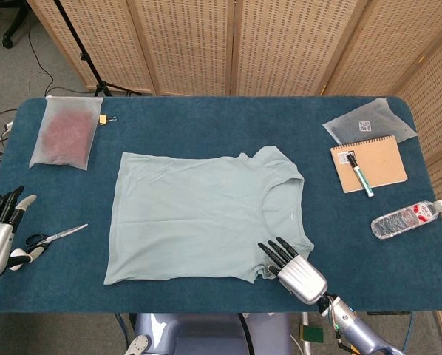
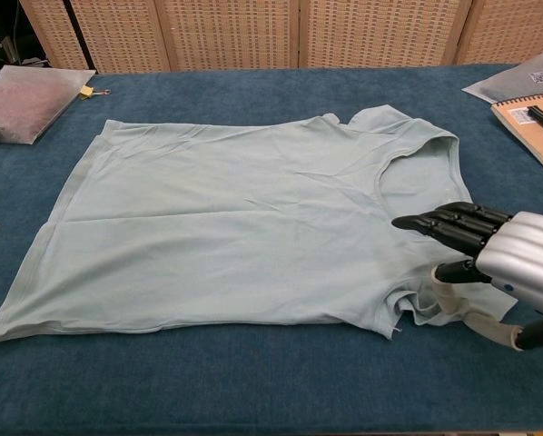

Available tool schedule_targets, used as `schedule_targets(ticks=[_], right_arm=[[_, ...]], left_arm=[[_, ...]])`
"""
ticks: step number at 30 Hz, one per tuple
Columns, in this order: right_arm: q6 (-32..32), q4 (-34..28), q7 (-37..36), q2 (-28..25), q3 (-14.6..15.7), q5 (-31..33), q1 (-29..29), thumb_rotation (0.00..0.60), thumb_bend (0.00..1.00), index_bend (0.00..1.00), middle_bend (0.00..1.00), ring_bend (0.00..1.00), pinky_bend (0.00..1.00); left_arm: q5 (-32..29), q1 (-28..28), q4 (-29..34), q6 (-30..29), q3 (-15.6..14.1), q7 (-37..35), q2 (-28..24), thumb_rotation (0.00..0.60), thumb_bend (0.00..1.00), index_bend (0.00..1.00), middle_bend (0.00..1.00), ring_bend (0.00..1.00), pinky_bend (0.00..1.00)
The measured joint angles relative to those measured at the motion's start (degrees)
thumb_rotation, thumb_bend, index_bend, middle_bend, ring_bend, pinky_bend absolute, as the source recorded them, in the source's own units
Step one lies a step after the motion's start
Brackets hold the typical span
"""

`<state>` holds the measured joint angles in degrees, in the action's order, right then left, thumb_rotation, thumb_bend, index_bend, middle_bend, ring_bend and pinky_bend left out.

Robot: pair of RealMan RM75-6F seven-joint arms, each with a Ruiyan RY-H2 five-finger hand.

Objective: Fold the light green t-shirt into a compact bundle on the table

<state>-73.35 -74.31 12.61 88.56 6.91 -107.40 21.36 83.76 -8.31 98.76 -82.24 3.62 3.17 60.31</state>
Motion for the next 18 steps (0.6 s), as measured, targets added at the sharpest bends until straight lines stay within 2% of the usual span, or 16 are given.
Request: schedule_targets(ticks=[5,12,18], right_arm=[[-0.29,0.63,-0.35,0.19,0.06,0.25,0.08,0.6,0.44,0.57,0.0,0.0,0.05],[-1.06,1.83,-1.64,0.74,0.49,0.0,0.2,0.6,0.51,0.6,0.0,0.0,0.05],[-2.25,2.54,-3.88,0.88,0.8,-0.53,0.45,0.6,0.52,0.61,0.0,0.0,0.05]], left_arm=[[-0.16,-0.11,0.02,0.23,-0.01,0.47,0.18,0.6,0.0,0.0,0.0,0.0,0.0],[0.02,-0.31,-0.14,0.5,-0.12,0.86,0.5,0.6,0.0,0.0,0.0,0.0,0.0],[5.74,-0.9,-2.85,-0.68,-1.06,-1.3,1.81,0.6,0.0,0.0,0.0,0.0,0.0]])
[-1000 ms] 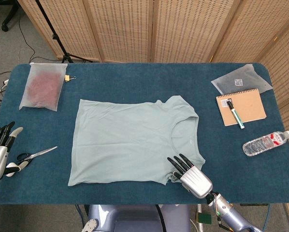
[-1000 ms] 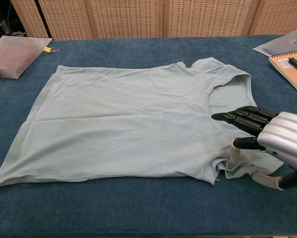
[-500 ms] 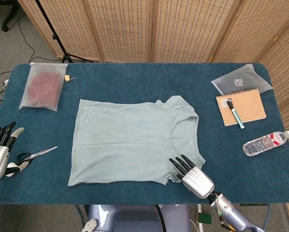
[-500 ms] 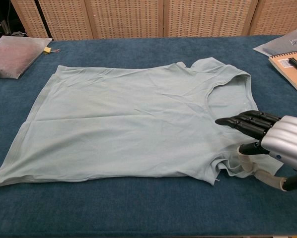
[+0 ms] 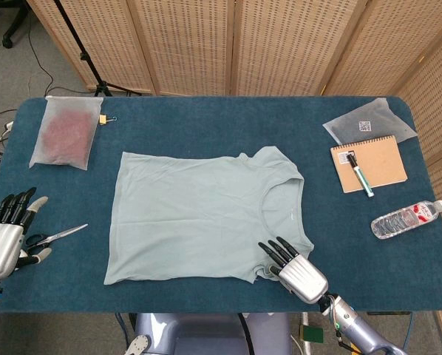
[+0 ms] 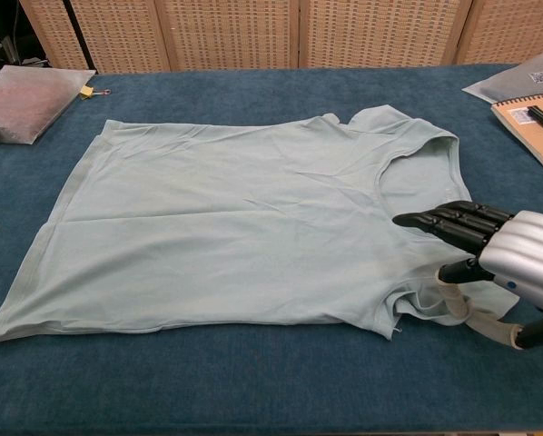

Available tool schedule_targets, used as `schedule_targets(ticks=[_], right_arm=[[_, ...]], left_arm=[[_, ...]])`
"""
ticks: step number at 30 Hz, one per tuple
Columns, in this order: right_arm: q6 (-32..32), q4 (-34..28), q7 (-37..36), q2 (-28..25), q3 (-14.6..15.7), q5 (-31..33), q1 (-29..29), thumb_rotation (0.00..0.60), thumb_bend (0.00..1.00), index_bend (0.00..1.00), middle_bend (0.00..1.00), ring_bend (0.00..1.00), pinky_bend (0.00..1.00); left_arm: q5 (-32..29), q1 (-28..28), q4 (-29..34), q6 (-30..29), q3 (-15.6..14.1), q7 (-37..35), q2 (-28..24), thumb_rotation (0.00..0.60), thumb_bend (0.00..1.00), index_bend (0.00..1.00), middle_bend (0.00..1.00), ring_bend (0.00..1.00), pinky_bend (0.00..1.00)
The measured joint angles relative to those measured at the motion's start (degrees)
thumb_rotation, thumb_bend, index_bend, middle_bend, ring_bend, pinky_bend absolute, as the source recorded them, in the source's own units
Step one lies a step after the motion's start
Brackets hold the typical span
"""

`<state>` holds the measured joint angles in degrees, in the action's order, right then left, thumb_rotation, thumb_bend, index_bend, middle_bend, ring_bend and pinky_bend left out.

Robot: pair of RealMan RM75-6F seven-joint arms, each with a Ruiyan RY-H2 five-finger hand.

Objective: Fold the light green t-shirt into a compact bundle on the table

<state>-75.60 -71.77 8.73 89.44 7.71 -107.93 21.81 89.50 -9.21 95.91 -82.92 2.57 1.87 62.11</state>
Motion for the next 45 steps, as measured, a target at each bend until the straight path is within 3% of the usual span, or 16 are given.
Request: schedule_targets(ticks=[3,7,14,20,35,45], right_arm=[[-0.4,0.32,-1.3,-0.02,0.19,-0.18,0.17,0.6,0.52,0.61,0.0,0.0,0.05],[-1.11,0.82,-2.67,-0.07,0.46,-0.49,0.43,0.6,0.54,0.61,0.0,0.0,0.05],[-1.92,1.08,-3.79,-0.38,0.41,-0.38,0.58,0.6,0.56,0.62,0.0,0.0,0.05],[-1.91,1.5,-4.09,-0.5,0.03,0.44,0.61,0.6,0.57,0.62,0.0,0.0,0.05],[-1.49,2.01,-4.11,-0.4,-0.33,1.59,0.8,0.6,0.57,0.62,0.0,0.0,0.05],[-1.82,1.74,-4.14,-0.55,-0.25,1.62,0.84,0.6,0.57,0.62,0.0,0.0,0.05]], left_arm=[[6.07,-0.63,-4.39,-1.34,-1.36,-3.32,1.87,0.6,0.0,0.03,0.0,0.0,0.0],[14.43,-1.77,-14.13,-3.13,-3.79,-7.98,6.73,0.6,0.0,0.18,0.0,0.0,0.0],[21.19,-3.14,-31.32,-7.23,-7.65,-14.58,17.51,0.6,0.0,0.36,0.0,0.0,0.0],[23.36,-3.49,-40.95,-9.94,-9.97,-18.91,23.83,0.6,0.0,0.51,0.0,0.0,0.0],[21.87,-1.4,-59.39,-16.24,-12.59,-30.3,34.75,0.6,0.0,0.54,0.0,0.0,0.0],[19.53,-0.91,-65.95,-16.64,-13.3,-33.42,39.1,0.6,0.02,0.54,0.0,0.0,0.0]])
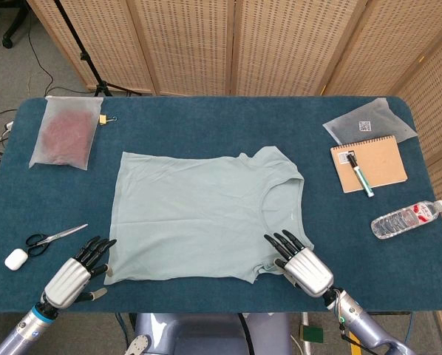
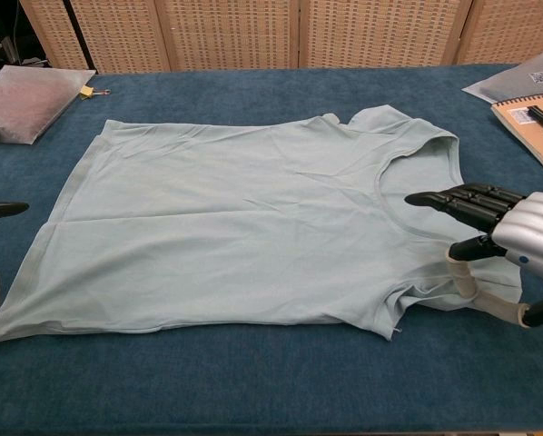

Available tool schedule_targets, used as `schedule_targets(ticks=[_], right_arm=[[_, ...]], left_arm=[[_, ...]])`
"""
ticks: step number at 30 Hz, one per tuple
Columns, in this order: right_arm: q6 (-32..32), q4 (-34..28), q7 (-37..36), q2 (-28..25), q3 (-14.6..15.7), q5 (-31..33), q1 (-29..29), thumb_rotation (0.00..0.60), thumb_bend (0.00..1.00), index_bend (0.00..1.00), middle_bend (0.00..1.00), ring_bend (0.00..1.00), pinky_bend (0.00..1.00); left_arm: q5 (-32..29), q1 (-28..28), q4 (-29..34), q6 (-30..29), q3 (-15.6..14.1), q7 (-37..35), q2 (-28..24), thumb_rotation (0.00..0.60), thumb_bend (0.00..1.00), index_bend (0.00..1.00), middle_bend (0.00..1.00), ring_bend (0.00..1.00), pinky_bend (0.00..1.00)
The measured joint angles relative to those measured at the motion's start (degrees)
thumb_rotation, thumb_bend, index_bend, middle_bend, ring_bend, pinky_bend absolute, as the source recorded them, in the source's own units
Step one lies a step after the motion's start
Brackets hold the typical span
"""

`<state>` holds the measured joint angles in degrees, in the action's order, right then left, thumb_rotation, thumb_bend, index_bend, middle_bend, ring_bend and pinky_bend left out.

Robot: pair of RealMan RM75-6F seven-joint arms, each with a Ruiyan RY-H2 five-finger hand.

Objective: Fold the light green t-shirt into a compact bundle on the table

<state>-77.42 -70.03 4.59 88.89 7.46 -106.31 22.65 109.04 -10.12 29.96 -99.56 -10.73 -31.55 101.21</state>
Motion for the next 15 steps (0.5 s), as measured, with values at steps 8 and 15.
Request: schedule_targets(ticks=[8,15], right_arm=[[-0.14,-0.14,-0.24,-0.15,-0.16,0.29,0.05,0.6,0.57,0.62,0.0,0.0,0.05],[-0.43,-0.34,-0.3,-0.34,-0.2,0.32,0.04,0.6,0.57,0.62,0.0,0.0,0.05]], left_arm=[[-1.22,-0.48,-1.78,1.17,-0.25,-0.61,1.82,0.6,0.09,0.54,0.0,0.0,0.0],[-1.32,-1.0,-2.52,1.6,-1.28,-0.42,2.73,0.6,0.23,0.55,0.0,0.0,0.0]])
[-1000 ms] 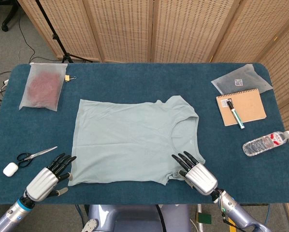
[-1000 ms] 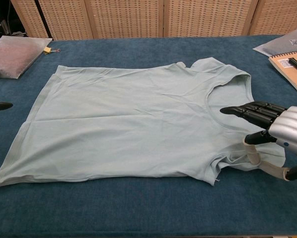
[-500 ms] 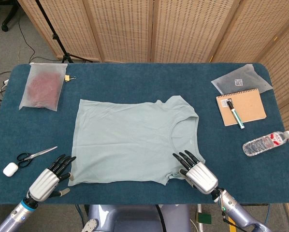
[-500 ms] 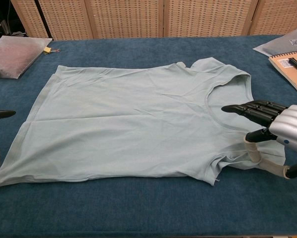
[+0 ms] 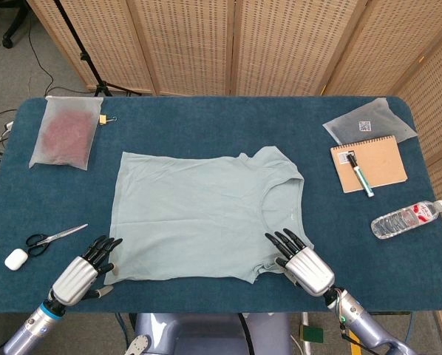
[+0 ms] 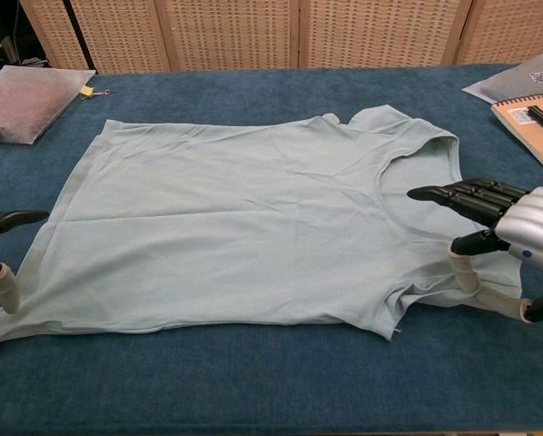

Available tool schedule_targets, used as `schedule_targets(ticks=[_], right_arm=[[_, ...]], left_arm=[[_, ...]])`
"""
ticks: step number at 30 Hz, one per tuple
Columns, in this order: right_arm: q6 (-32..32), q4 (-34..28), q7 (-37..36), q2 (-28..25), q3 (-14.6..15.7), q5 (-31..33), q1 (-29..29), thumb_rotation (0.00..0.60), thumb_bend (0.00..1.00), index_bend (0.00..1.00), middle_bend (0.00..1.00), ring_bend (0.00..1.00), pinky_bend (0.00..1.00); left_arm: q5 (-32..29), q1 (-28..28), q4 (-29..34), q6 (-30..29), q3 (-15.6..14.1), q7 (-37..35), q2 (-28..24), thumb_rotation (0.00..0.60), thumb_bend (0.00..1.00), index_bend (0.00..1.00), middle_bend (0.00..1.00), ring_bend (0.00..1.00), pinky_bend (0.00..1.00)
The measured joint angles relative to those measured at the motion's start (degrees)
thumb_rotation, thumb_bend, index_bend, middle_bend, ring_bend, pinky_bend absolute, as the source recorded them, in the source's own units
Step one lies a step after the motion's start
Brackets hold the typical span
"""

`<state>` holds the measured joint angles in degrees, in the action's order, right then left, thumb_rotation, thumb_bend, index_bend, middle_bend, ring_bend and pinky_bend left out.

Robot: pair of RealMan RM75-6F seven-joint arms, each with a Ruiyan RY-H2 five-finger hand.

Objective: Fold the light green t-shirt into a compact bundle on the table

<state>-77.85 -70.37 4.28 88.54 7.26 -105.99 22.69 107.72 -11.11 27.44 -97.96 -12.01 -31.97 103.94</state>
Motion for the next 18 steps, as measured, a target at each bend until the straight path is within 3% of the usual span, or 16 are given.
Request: schedule_targets(ticks=[9,18], right_arm=[[-0.09,-0.17,-0.05,-0.17,0.02,0.05,0.02,0.6,0.59,0.62,0.0,0.0,0.05],[-0.11,-0.17,0.0,-0.13,0.11,-0.01,0.03,0.6,0.6,0.62,0.0,0.0,0.05]], left_arm=[[-0.51,-0.16,-0.4,-0.01,-0.7,-0.77,0.21,0.6,0.31,0.55,0.0,0.0,0.0],[-1.33,-0.19,-0.51,0.04,-0.84,-1.71,0.39,0.6,0.37,0.69,0.0,0.0,0.0]])
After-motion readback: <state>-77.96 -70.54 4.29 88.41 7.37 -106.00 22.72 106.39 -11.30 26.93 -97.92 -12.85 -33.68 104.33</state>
